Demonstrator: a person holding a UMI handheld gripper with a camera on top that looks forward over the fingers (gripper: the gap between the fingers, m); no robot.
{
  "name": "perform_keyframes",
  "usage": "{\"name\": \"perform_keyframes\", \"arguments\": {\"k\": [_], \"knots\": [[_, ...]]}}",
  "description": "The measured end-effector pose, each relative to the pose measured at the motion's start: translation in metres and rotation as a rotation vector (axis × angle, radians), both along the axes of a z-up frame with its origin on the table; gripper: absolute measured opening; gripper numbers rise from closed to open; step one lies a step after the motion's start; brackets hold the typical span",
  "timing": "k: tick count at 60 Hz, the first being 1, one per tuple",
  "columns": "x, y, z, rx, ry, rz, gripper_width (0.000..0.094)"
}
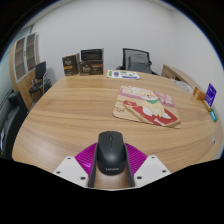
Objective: Arrange mouse
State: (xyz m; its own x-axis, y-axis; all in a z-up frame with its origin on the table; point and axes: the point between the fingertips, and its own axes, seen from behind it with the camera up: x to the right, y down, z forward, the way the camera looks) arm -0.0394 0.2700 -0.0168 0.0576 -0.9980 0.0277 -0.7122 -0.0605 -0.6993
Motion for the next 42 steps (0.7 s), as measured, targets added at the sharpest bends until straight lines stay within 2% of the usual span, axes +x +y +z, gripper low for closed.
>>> {"name": "perform_keyframes", "arguments": {"k": [6,17,29,42], "knots": [[-0.002,0.0,-0.001,-0.009,0.017,0.015,0.0405],[0.0,-0.002,0.002,0.003,0.026,-0.012,0.0284],[0.003,-0.019,0.018,0.025,0.018,-0.068,0.0284],[0.066,-0.061,0.098,0.014,-0.11,-0.097,0.0283]]}}
